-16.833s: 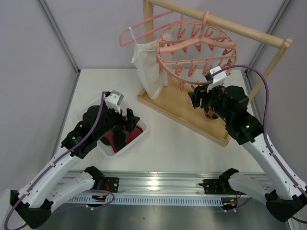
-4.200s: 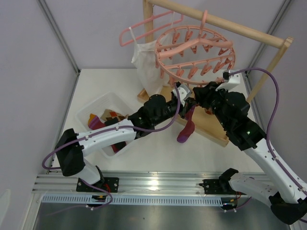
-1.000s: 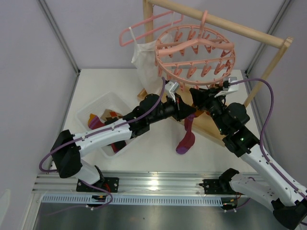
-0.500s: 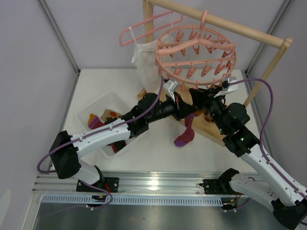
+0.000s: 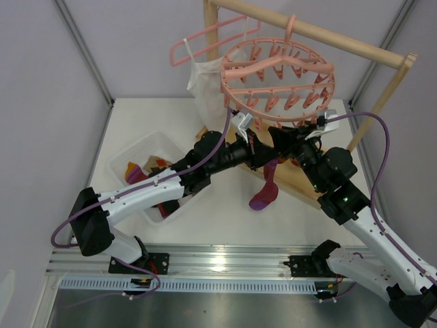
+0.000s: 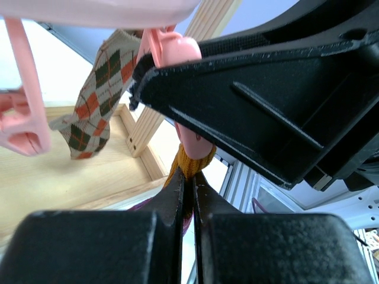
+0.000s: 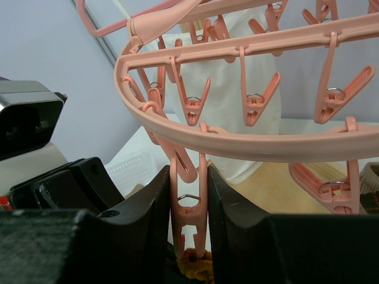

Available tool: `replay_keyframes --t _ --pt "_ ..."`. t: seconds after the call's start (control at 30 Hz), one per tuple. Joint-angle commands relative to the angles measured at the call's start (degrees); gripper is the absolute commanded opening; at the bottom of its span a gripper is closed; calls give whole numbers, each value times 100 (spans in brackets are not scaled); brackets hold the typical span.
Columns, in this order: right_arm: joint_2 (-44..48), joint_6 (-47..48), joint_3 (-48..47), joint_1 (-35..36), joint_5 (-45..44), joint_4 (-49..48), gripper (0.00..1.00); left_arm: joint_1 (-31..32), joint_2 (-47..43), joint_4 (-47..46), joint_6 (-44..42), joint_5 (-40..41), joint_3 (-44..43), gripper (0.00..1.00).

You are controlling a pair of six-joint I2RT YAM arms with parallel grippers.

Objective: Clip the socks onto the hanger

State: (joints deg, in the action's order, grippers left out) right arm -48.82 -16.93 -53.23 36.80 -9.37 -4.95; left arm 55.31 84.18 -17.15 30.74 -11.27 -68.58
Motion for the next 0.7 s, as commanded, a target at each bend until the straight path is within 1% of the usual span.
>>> replay_keyframes --t 0.0,0.37,0.67 --pt "135 -47 -12 29 110 -138 0 -2 -104 -236 -147 10 -314 1" --pt "171 -126 -56 29 137 -94 0 -20 -25 -263 -77 19 -428 1" --pt "162 -293 -12 29 49 -102 0 -11 -16 -588 142 -24 -385 1"
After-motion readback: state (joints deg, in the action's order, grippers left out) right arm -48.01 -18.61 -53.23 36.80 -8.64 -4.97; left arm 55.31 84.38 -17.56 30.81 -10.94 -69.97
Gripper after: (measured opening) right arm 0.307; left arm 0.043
